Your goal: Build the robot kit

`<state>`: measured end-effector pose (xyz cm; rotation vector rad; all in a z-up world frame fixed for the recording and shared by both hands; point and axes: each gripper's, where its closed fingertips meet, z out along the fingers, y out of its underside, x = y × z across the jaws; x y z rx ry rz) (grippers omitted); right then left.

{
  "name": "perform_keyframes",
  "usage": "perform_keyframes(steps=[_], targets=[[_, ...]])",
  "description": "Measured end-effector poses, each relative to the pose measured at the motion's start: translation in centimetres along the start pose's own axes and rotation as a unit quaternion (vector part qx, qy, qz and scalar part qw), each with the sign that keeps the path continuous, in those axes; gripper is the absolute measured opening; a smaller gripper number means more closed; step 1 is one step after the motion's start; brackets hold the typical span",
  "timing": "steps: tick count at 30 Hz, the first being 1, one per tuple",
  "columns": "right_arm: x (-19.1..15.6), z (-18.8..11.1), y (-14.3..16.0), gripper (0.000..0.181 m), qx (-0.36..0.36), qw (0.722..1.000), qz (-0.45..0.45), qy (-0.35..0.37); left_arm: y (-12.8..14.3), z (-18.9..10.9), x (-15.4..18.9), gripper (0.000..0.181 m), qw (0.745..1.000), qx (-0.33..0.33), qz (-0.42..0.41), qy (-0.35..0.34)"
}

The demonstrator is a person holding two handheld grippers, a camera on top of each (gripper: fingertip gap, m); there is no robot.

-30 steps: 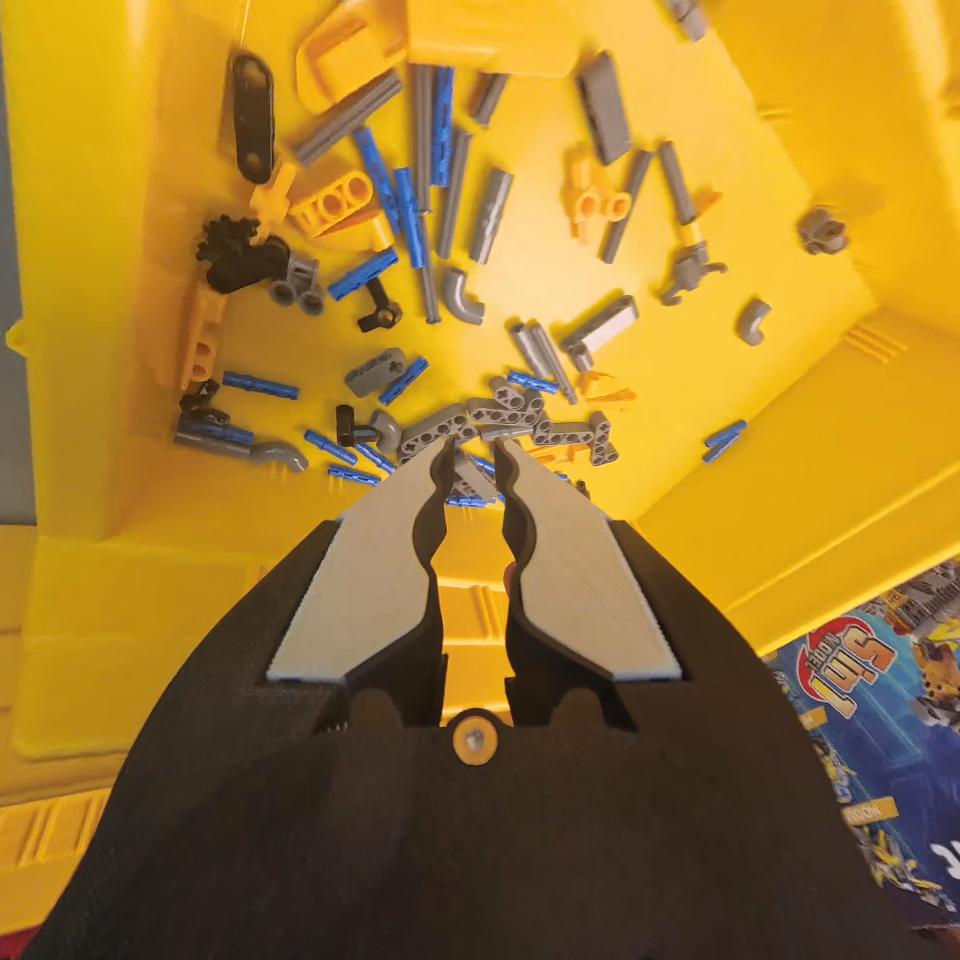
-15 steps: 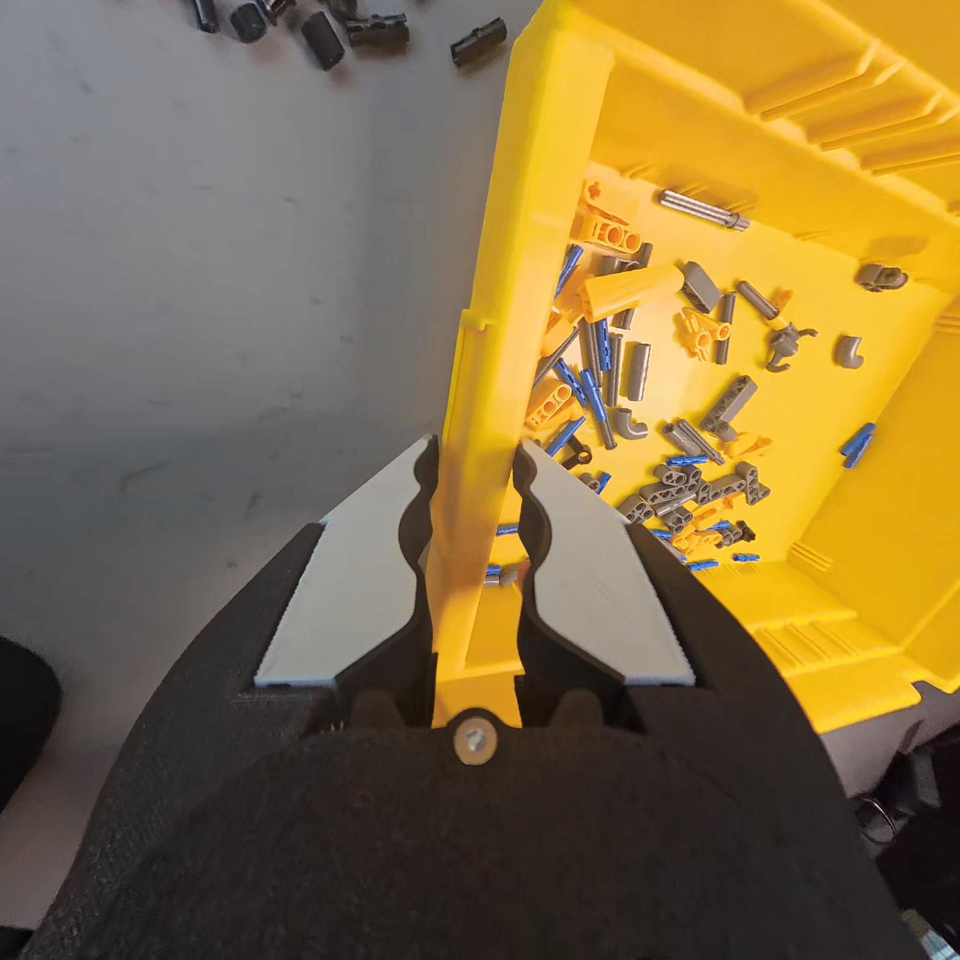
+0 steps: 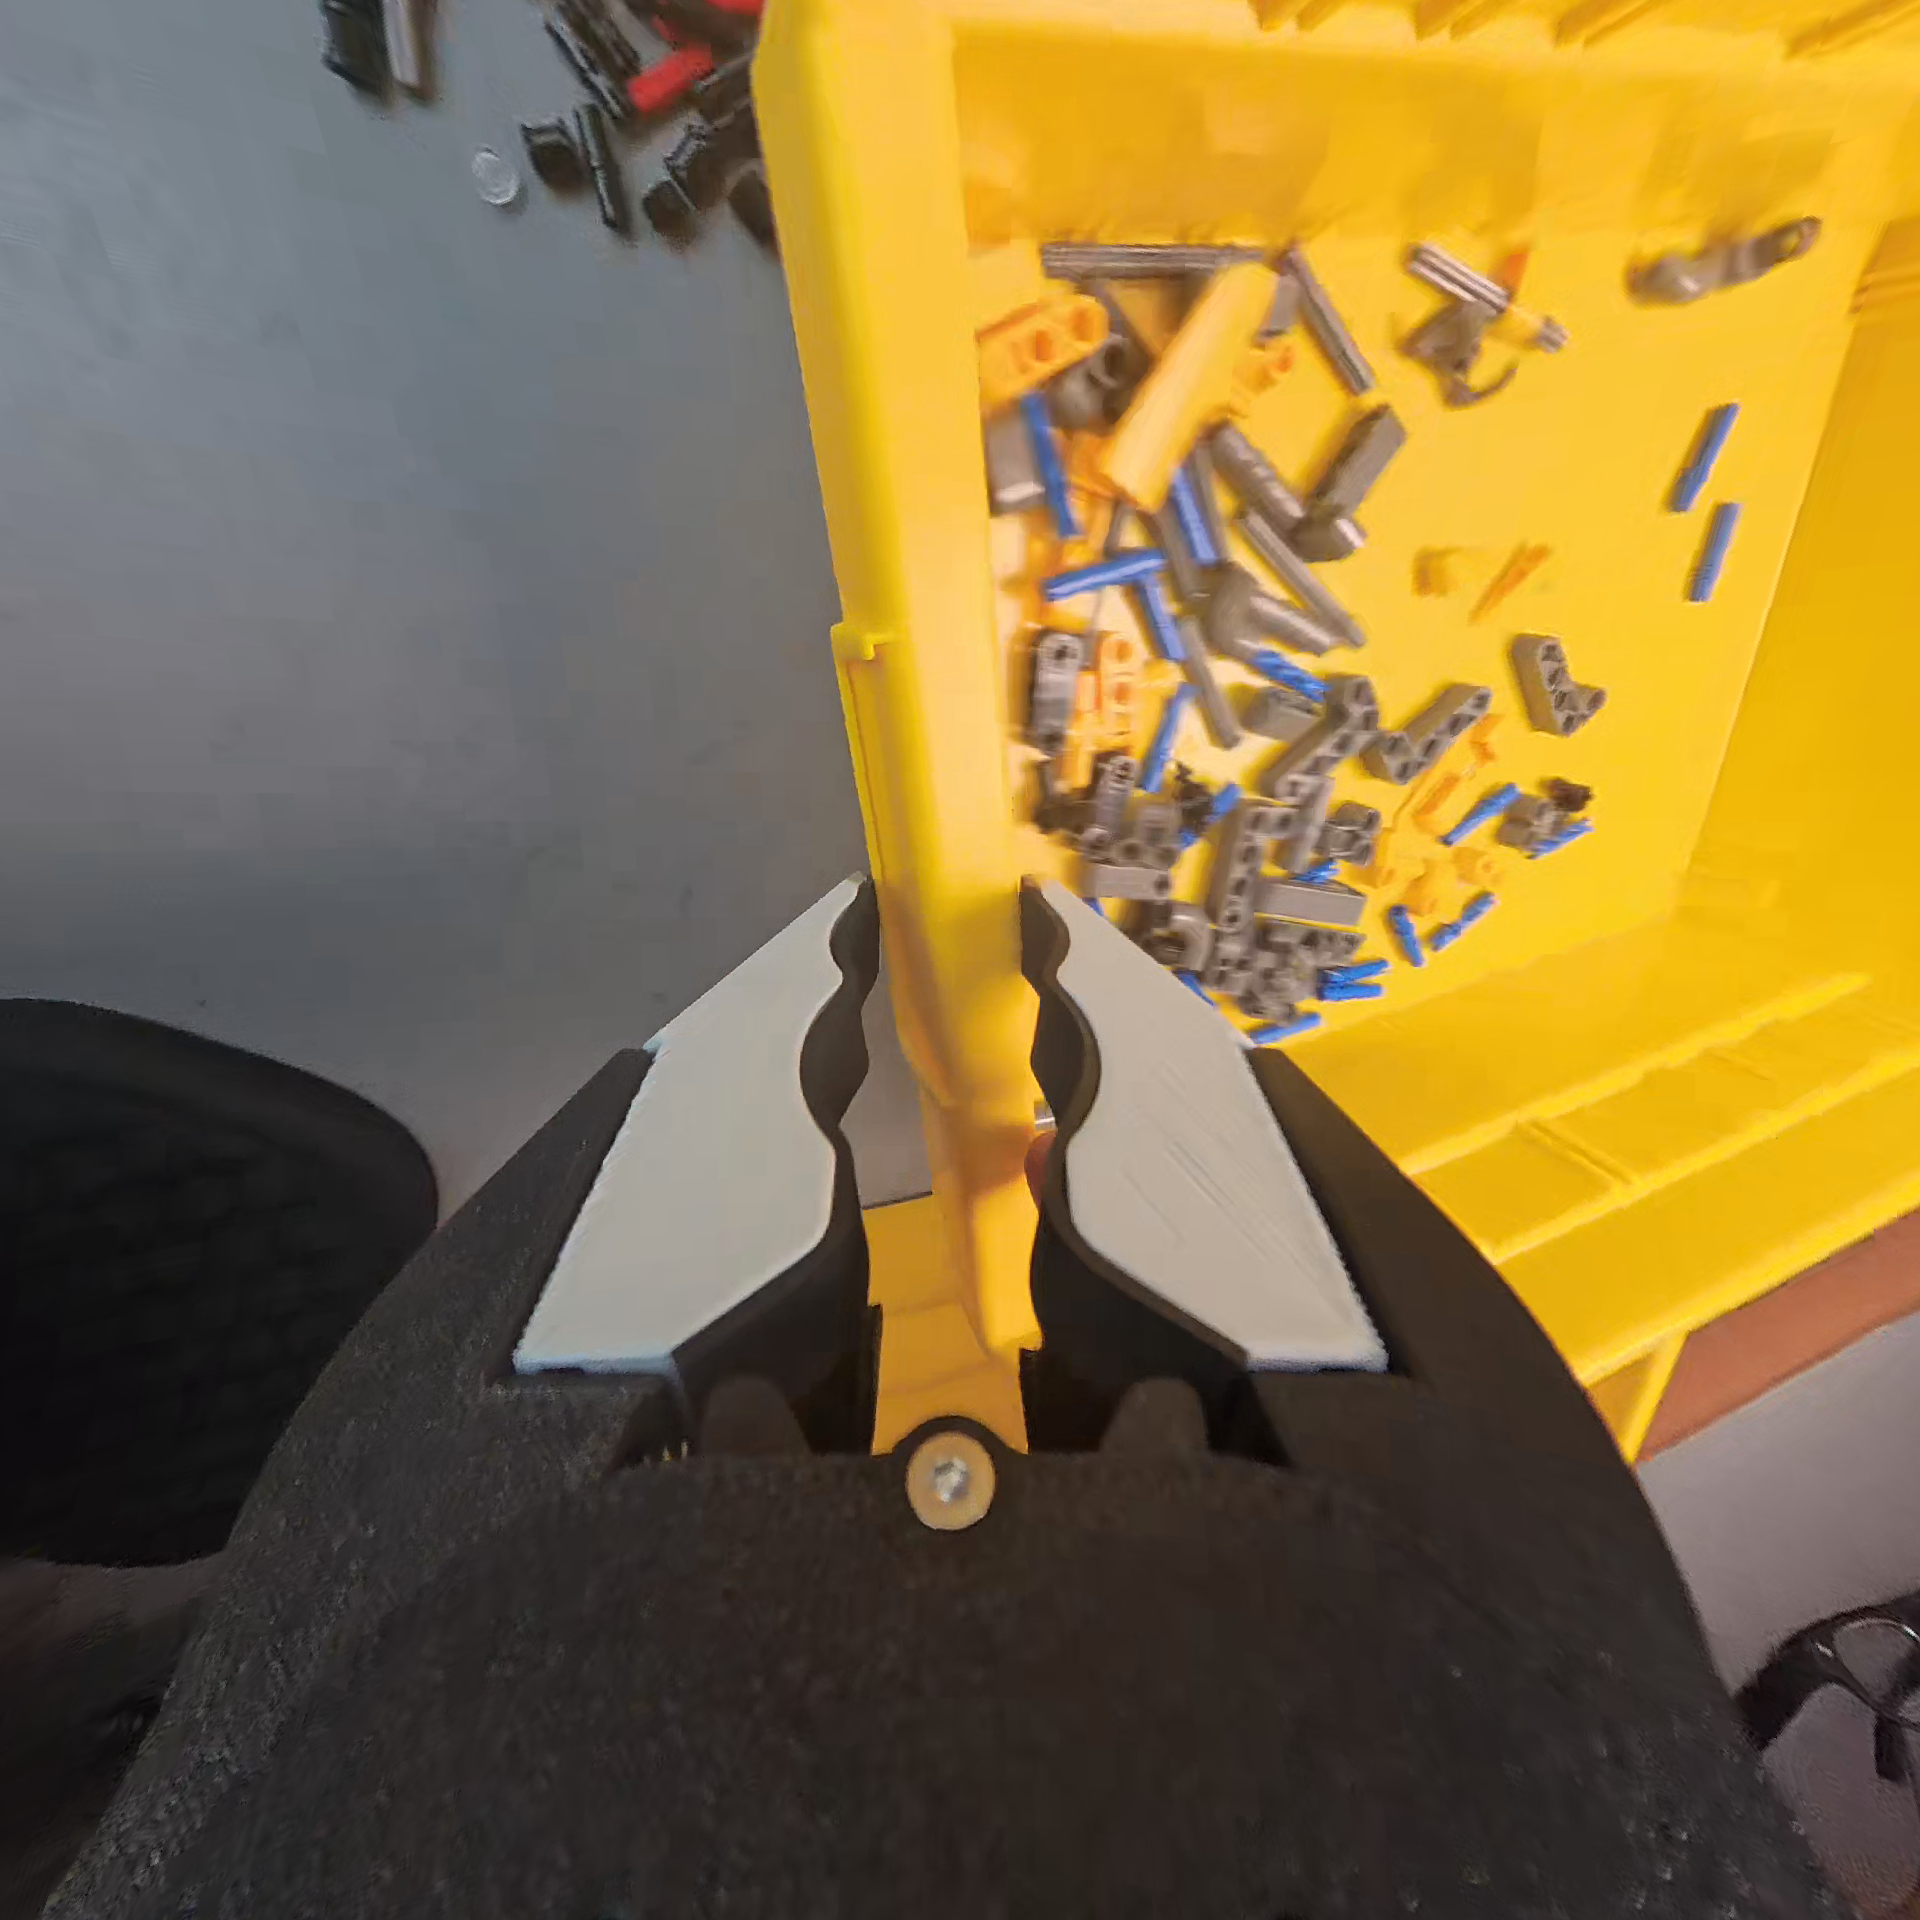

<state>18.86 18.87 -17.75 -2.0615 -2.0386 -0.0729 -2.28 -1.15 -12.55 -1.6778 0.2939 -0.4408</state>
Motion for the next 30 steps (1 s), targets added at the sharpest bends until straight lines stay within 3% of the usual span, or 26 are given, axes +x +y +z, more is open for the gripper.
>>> perform_keyframes(steps=[4, 15, 21, 26, 30], targets=[[-3.0, -0.4, -0.8, 0.024, 0.021, 0.999, -0.013, -0.035, 0.3, 0.1, -0.2, 0.024, 1.0, -0.007, 0.015, -0.01], [-3.0, 3.8, 0.9, 0.024, 0.02, 0.999, -0.032, 0.033, 1.4, 0.6, -0.4, 0.024, 1.0, -0.023, 0.003, -0.006], [-3.5, 3.3, 0.9, 0.024, 0.046, 0.998, -0.025, 0.034, 1.9, 0.9, -0.7, 0.024, 0.999, -0.03, -0.008, -0.007], [-2.5, -2.5, -0.3, 0.024, 0.087, 0.995, 0.007, -0.04, 2.1, 1.0, -0.8, 0.024, 0.999, -0.034, -0.017, -0.004], [1.9, -8.4, -1.2, 0.027, 0.103, 0.992, 0.027, -0.069, 2.2, 1.1, -0.9, 0.024, 0.999, -0.035, -0.02, -0.004]])
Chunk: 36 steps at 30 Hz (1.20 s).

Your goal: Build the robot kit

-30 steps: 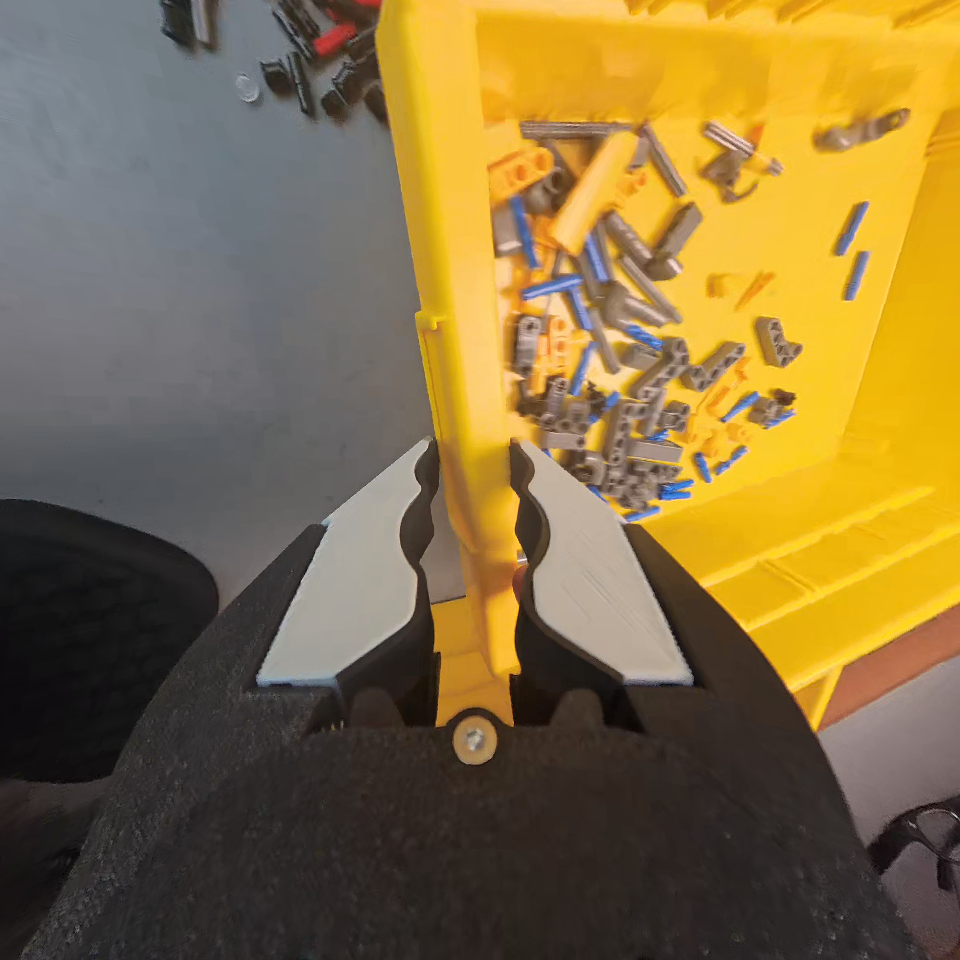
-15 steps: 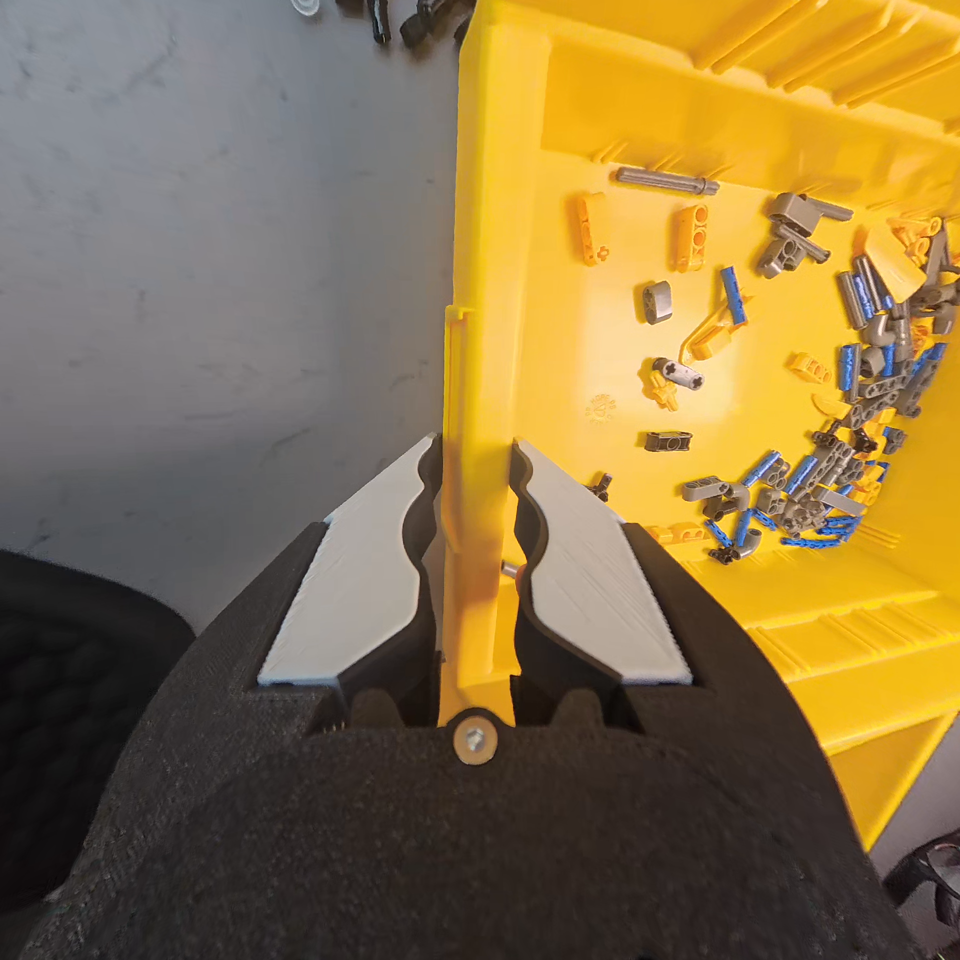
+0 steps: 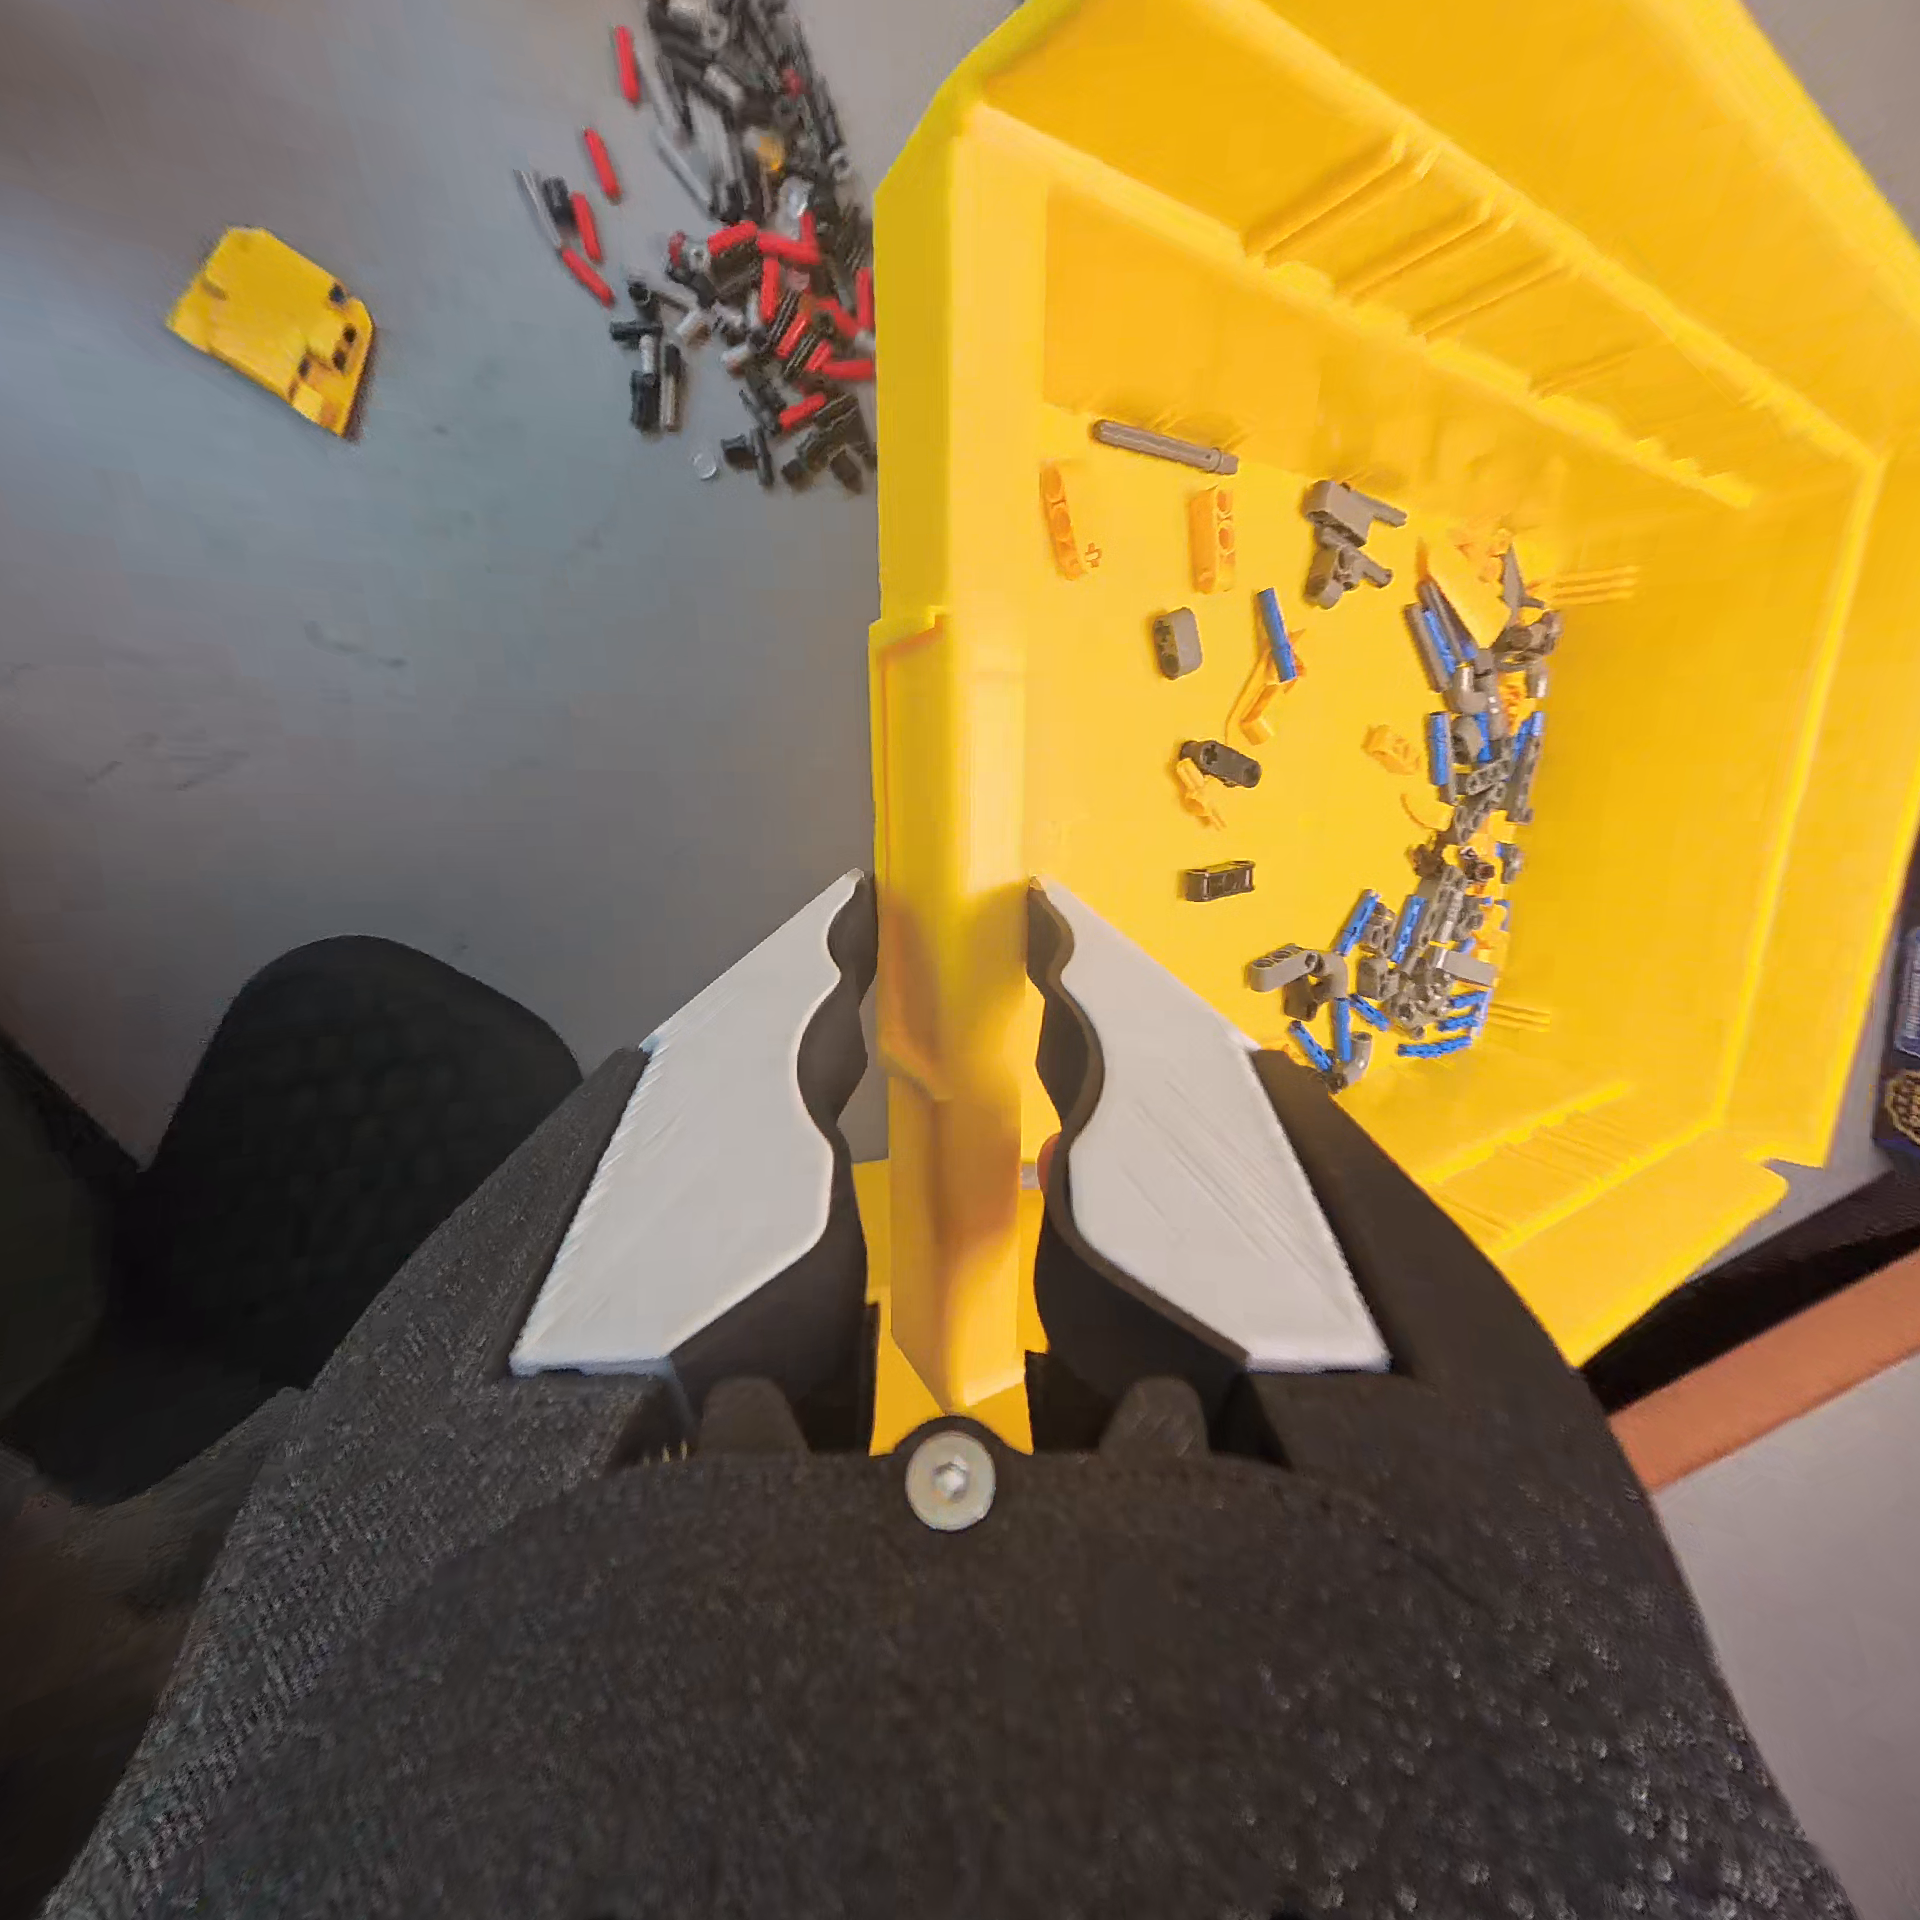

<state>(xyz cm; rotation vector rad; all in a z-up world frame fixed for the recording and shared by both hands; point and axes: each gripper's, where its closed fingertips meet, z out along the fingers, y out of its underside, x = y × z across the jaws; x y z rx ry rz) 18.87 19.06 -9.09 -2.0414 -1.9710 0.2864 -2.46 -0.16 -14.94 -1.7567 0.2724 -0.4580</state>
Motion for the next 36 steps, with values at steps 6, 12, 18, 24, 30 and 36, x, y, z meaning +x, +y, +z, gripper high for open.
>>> perform_keyframes(steps=[6, 12, 18, 24, 30, 36], targets=[[1.7, 0.4, -0.6, 0.026, -0.015, 1.0, 0.003, -0.018, -0.2, -0.3, 0.2, 0.024, 1.0, 0.003, 0.01, -0.001], [-0.4, 2.8, 0.5, 0.026, -0.025, 0.999, -0.033, 0.028, -0.3, -0.3, 0.5, 0.024, 1.0, 0.004, 0.005, 0.007], [-3.5, 9.1, 4.3, 0.026, -0.073, 0.979, -0.117, 0.15, -0.4, -0.4, 0.5, 0.024, 1.0, 0.006, 0.008, 0.006], [-5.3, 11.1, 5.3, 0.026, -0.059, 0.973, -0.114, 0.191, 0.0, -0.1, 0.5, 0.024, 1.0, -0.001, 0.004, 0.009], [-5.4, 11.1, 5.1, 0.027, -0.045, 0.976, -0.117, 0.175, 0.2, 0.1, 0.5, 0.024, 1.0, -0.004, 0.005, 0.006], [-5.4, 5.0, 0.5, 0.035, 0.123, 0.992, 0.0, 0.036, 0.2, 0.0, 0.2, 0.024, 1.0, -0.004, 0.001, 0.003]])
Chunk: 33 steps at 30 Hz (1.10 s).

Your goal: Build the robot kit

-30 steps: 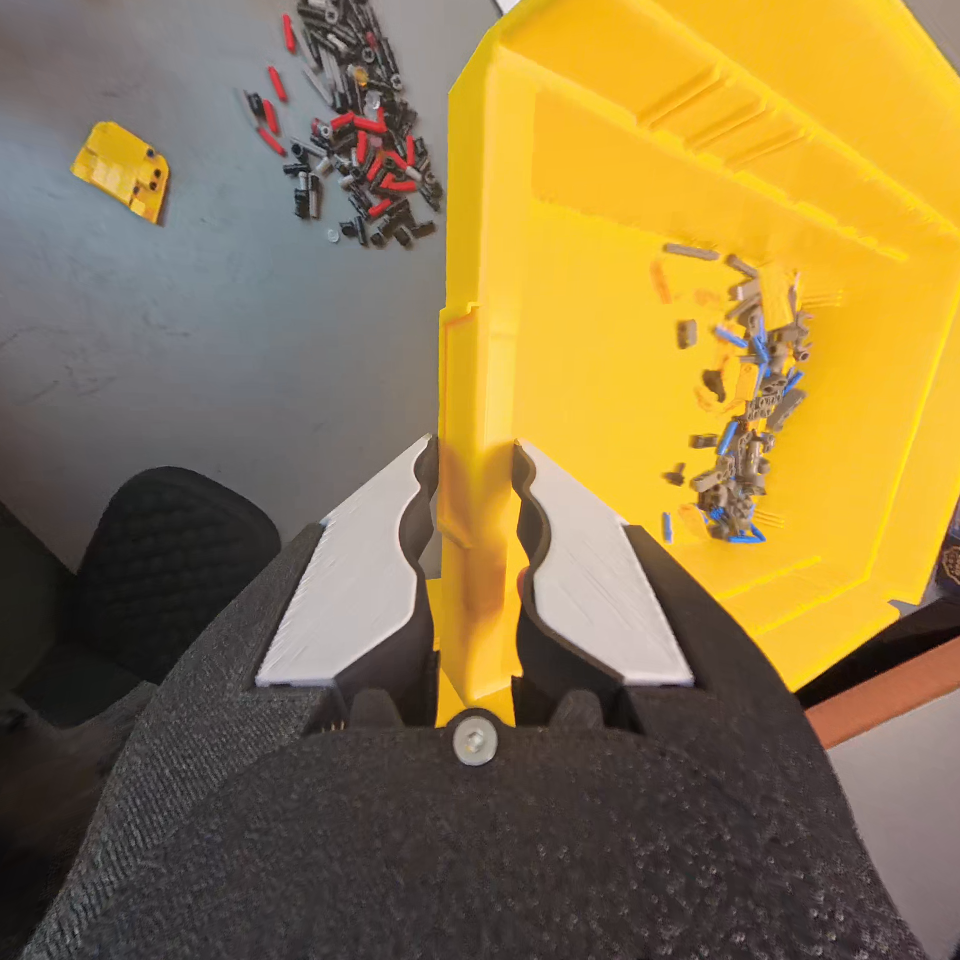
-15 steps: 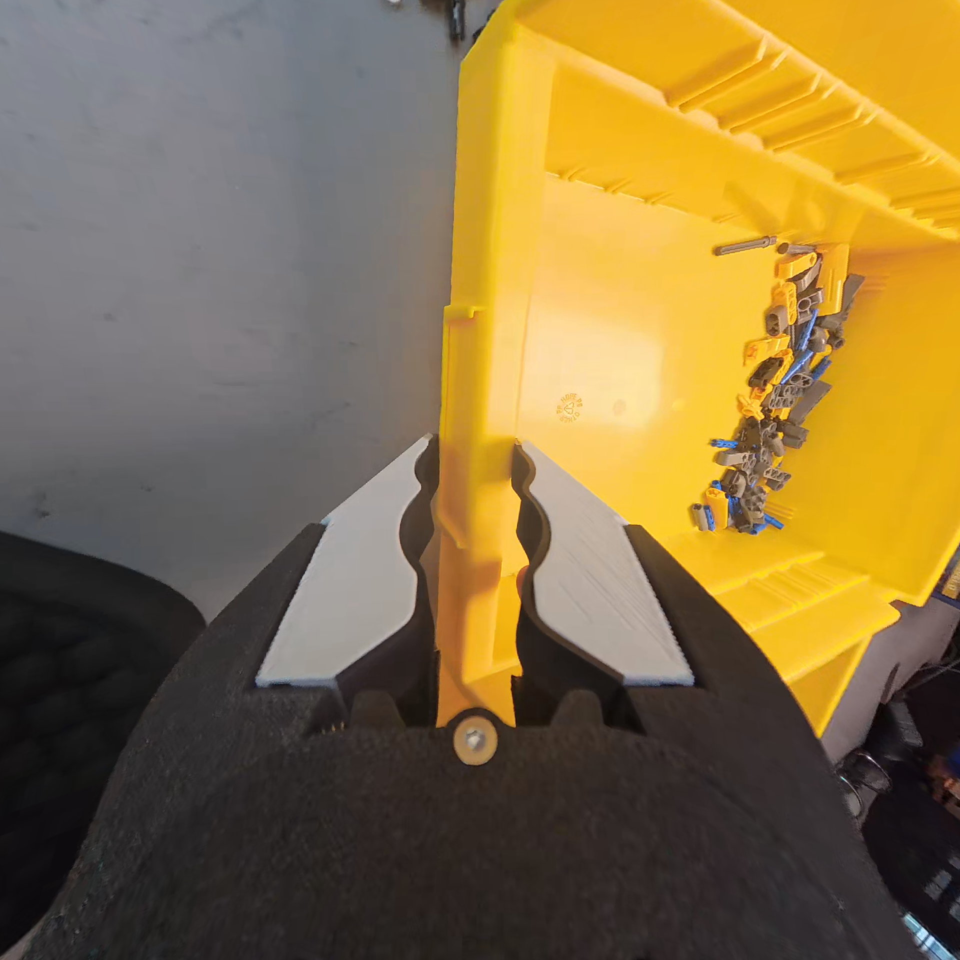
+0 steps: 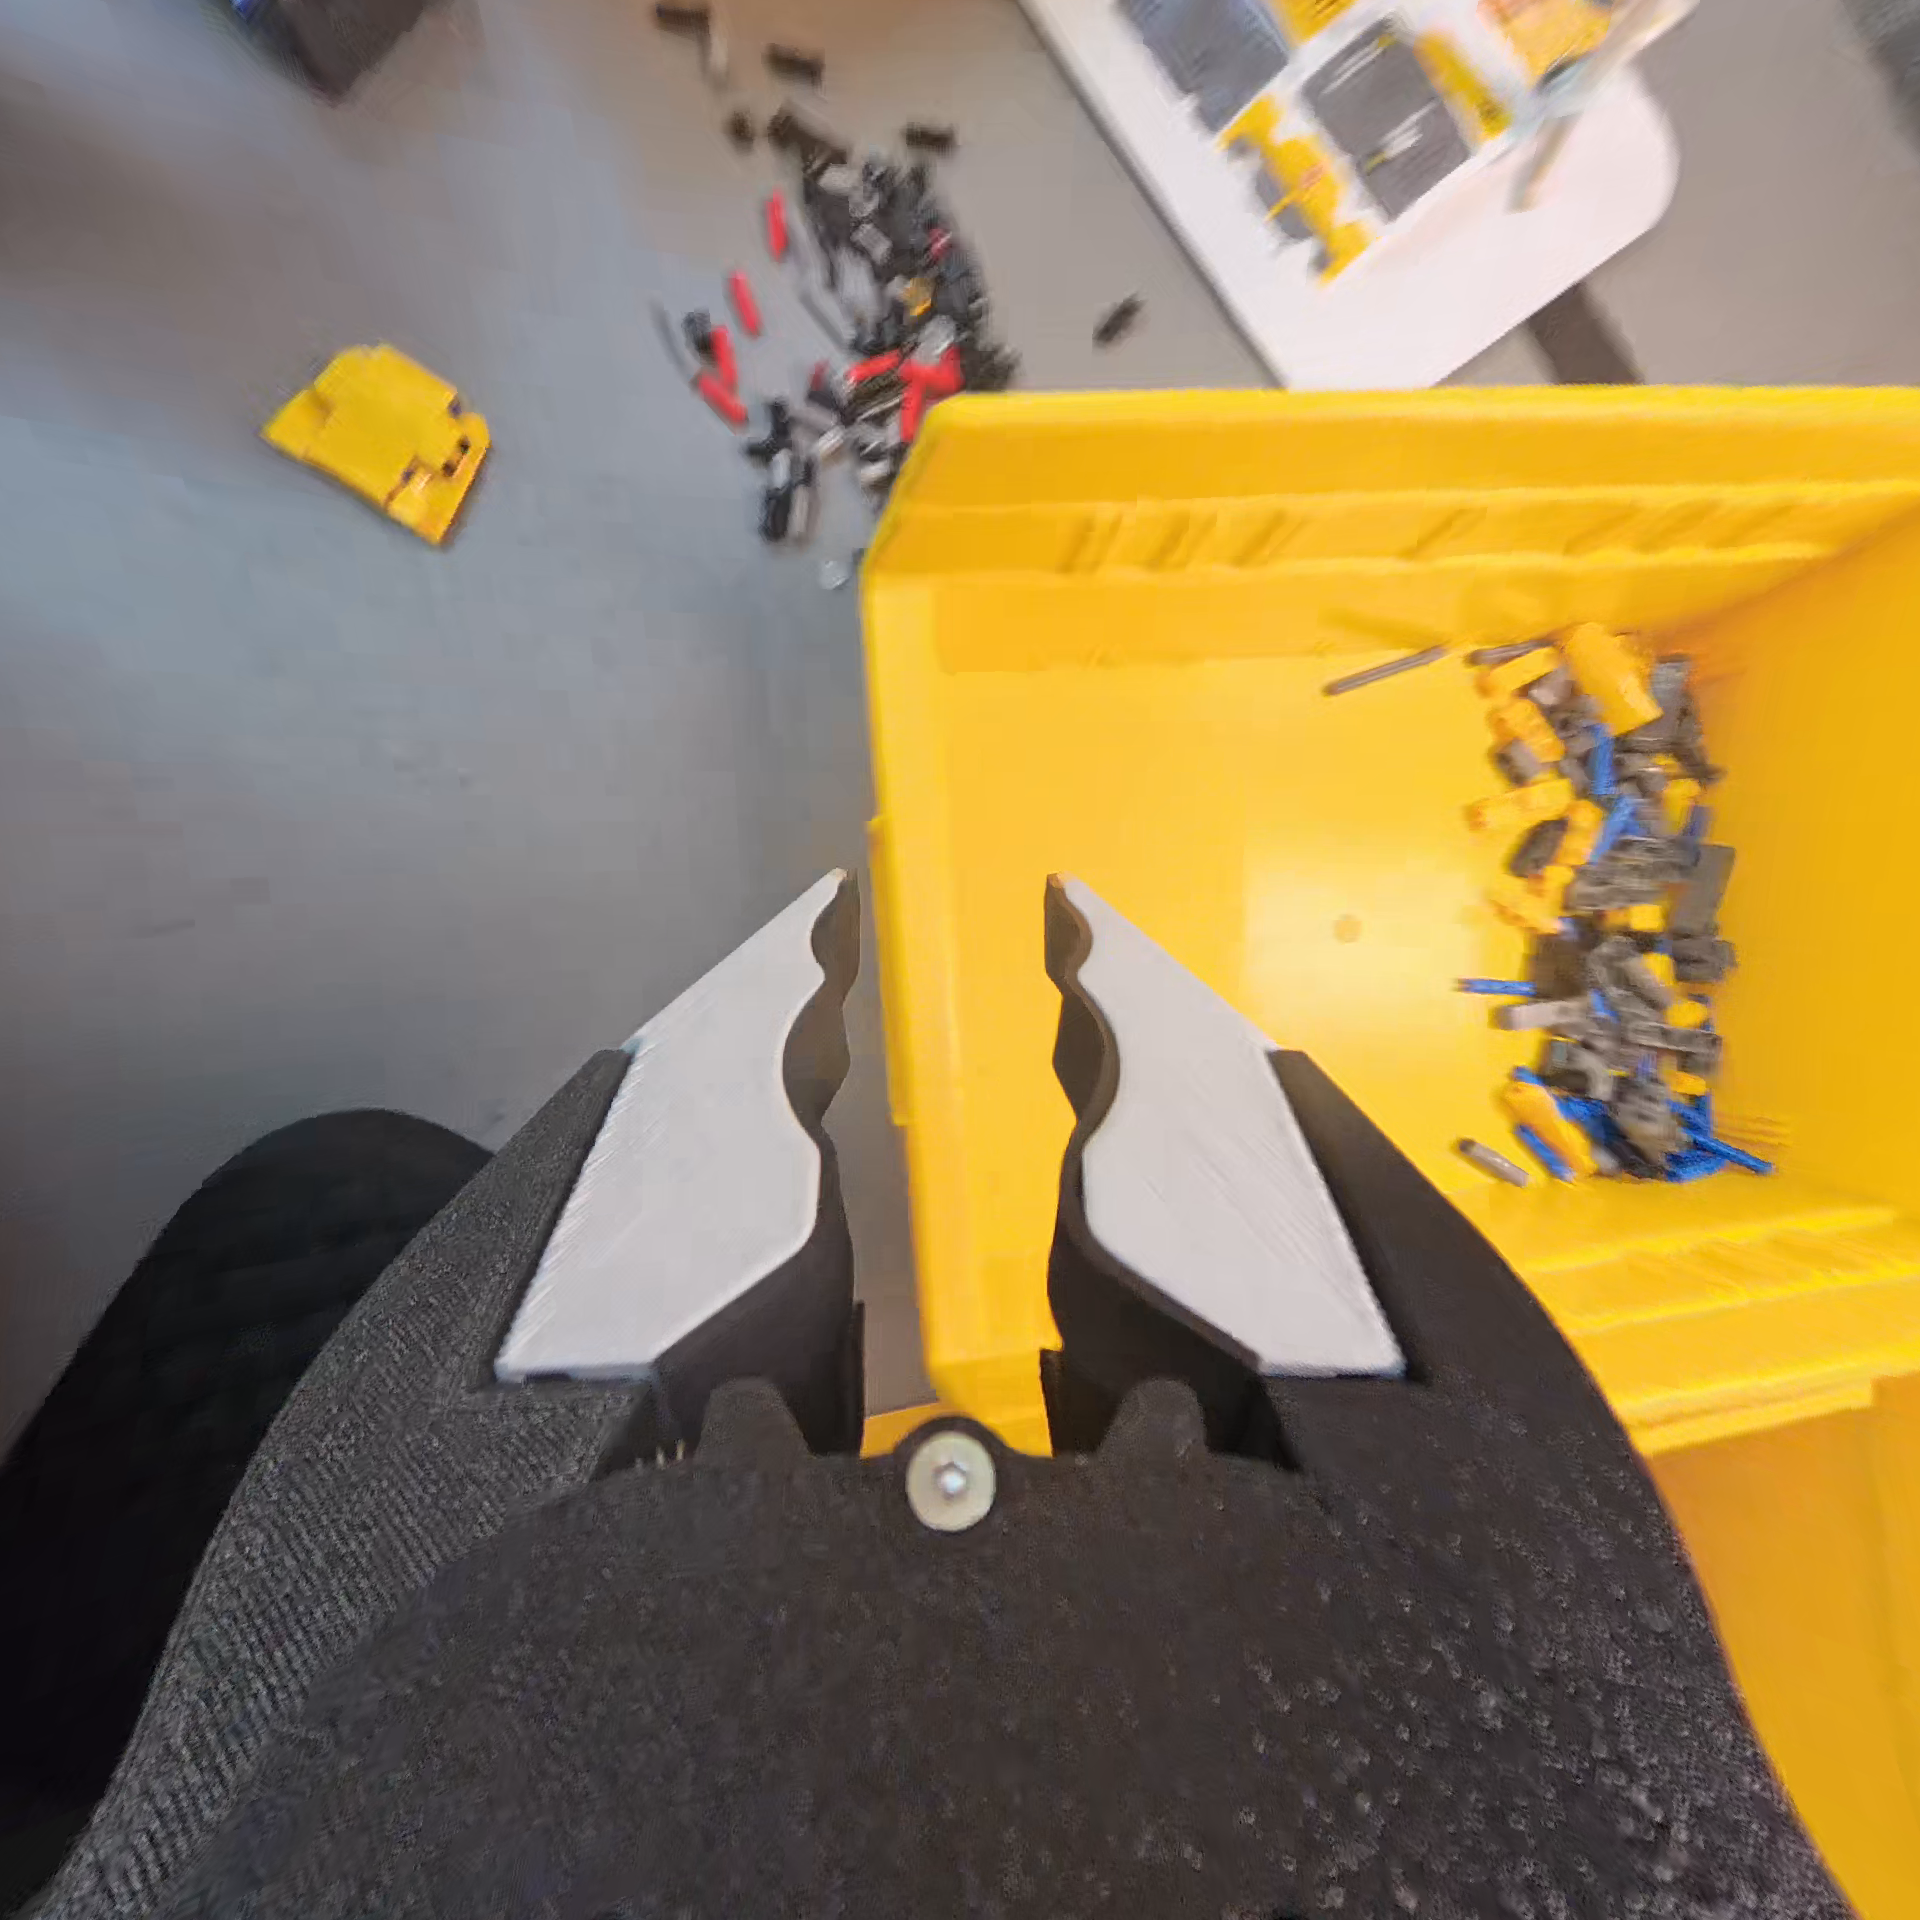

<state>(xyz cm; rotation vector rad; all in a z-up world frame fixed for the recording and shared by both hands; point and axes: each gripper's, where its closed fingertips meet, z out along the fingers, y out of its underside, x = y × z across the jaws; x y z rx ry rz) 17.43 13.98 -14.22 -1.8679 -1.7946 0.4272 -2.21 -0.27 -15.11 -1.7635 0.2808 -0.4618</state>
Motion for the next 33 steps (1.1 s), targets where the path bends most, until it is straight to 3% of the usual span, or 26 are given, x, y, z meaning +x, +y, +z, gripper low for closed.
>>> perform_keyframes(steps=[3, 5, 7, 10, 13, 17, 22, 24, 29, 33], targets=[[8.3, -2.2, -0.6, 0.03, -0.003, 0.995, 0.011, 0.101, 0.0, 0.1, 0.0, 0.024, 1.0, -0.001, -0.001, 0.002], [12.7, -1.2, 0.8, 0.029, -0.056, 0.992, 0.021, 0.111, 0.0, 0.1, 0.1, 0.024, 1.0, -0.001, 0.001, 0.002], [16.7, 0.9, 2.1, 0.015, -0.106, 0.986, 0.02, 0.126, 0.0, 0.1, 0.1, 0.024, 1.0, -0.002, 0.005, 0.001], [20.4, 4.2, 4.0, 0.003, -0.184, 0.974, 0.013, 0.129, 0.1, -0.1, 0.0, 0.024, 1.0, -0.002, 0.008, -0.004], [22.2, 6.7, 6.2, 0.004, -0.257, 0.959, 0.01, 0.122, 0.0, -0.2, -0.3, 0.024, 1.0, 0.0, 0.004, -0.007], [22.5, 8.0, 8.1, 0.004, -0.303, 0.947, 0.006, 0.104, 0.0, -0.3, -0.5, 0.024, 1.0, 0.002, -0.007, -0.003], [18.6, 8.1, 8.4, 0.001, -0.305, 0.952, 0.005, 0.025, 0.0, -0.2, -0.4, 0.024, 1.0, 0.0, -0.01, 0.001], [16.8, 8.1, 8.1, 0.002, -0.293, 0.956, 0.009, -0.009, 0.0, -0.2, -0.4, 0.025, 1.0, 0.0, -0.008, 0.001], [17.5, 6.6, 5.2, 0.007, -0.218, 0.975, 0.045, -0.009, 0.1, -0.2, -0.4, 0.025, 1.0, -0.001, -0.01, 0.0], [16.3, 4.7, 7.8, 0.015, -0.298, 0.954, -0.015, -0.043, 0.1, -0.2, -0.5, 0.025, 1.0, -0.001, -0.013, 0.0]])
